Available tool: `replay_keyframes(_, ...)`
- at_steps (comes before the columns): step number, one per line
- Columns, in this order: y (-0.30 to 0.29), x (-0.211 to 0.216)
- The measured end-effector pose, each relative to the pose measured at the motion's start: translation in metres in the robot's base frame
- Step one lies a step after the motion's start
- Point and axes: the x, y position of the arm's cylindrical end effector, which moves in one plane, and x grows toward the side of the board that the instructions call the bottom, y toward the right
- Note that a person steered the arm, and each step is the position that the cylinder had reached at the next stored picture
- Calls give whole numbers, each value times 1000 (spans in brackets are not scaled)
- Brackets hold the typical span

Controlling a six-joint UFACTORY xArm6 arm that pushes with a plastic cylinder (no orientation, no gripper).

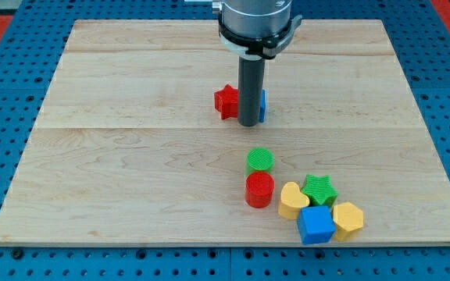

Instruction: Move the yellow hexagon and the blue cube away from each other

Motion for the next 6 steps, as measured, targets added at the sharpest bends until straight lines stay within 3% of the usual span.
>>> replay_keyframes(1, 117, 21)
replay_keyframes(2, 189, 104)
replay_keyframes(3, 211, 175)
replay_keyframes(4, 197, 176)
replay_keyframes(6, 86, 176)
